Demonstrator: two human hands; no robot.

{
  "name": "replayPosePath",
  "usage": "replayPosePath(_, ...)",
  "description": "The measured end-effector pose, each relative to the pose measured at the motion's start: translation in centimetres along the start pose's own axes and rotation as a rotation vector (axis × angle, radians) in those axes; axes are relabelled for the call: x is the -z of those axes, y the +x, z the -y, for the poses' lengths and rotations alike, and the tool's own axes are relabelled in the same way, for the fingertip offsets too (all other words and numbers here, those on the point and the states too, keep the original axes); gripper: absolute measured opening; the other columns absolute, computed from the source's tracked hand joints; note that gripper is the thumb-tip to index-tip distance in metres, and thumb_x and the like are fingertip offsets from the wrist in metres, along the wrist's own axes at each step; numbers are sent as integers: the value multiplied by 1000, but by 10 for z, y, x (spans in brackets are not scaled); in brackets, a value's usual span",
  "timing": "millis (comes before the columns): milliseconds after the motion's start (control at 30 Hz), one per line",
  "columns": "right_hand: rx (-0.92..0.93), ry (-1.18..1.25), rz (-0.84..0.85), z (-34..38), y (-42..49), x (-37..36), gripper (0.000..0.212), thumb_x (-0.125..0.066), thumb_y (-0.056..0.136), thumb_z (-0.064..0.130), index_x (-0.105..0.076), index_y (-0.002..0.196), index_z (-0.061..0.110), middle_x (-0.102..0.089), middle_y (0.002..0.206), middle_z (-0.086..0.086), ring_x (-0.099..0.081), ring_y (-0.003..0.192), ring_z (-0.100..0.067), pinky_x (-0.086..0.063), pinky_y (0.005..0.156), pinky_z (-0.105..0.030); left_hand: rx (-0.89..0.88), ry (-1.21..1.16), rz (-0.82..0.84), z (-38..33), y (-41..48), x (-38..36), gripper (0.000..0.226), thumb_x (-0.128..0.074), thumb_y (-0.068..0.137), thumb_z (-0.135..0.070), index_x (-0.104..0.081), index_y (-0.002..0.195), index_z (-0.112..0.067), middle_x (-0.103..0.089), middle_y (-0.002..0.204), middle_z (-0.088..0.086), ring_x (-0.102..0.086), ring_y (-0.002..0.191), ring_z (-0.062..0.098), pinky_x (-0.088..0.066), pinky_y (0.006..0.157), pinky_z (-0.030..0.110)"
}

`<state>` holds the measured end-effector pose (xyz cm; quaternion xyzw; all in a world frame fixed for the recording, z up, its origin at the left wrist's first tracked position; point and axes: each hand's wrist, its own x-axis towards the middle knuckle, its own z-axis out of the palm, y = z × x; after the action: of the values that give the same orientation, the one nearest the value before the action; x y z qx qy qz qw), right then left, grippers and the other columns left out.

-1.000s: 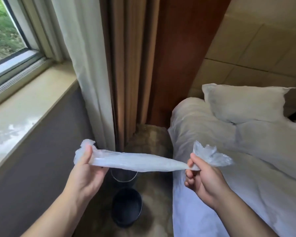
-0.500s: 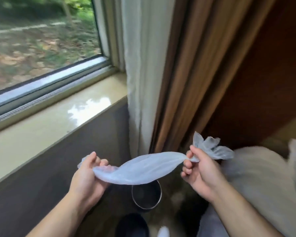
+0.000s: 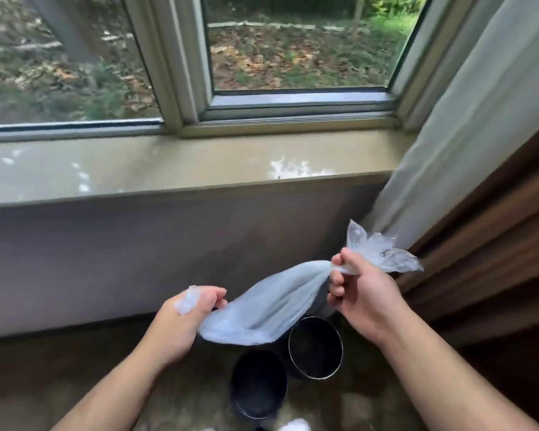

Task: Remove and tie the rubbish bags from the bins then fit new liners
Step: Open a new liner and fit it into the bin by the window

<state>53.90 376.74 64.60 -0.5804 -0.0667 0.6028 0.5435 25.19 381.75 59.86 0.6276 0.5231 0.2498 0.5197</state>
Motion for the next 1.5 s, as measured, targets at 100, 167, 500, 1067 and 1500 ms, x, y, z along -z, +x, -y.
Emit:
replayPosePath(100,-13,-56,-8,-21,-17,-11,15,-59,97,23,-61,89,11,-50,65,-8,-42,53,-16,-37,59,-29,103,-337,-29,17,-13,7,53,-62,83,-63,-70,105,-15,-76,95,2,-71,83,14,-54,65,19)
replayPosePath(167,13,-96,-18,-36,-26,-17,13,-60,96,19,-61,90,8,-52,67,-11,-46,54,-17,-39,58,-28,143,-473,-3,26,-22,8,50,-74,77,-56,-72,97,-10,-73,89,10,-67,77,16,-54,64,22)
replayPosePath(500,-23,-152,110,-49,-49,-35,26,-54,97,33,-59,81,13,-54,68,-10,-45,56,-20,-41,63,-32,355,-550,-15,43,-66,11,43,-44,103,-34,-73,102,-2,-76,100,10,-70,101,20,-49,81,26)
replayPosePath(1067,22,-233,248,-36,34,43,16,-63,94,27,-60,83,15,-51,67,-4,-47,58,-12,-40,64,-29,238,363,-95,78,-25,-77,9,-72,85,-35,-64,84,-40,-69,84,-15,-63,79,4,-46,70,20)
replayPosePath(1500,27,-381,98,-217,110,123,22,-70,86,22,-72,102,8,-70,83,-7,-63,69,-15,-50,70,-31,308,516,-116,289,-15,-158,11,-60,91,-40,-71,90,-40,-53,83,-9,-53,89,18,-46,83,36)
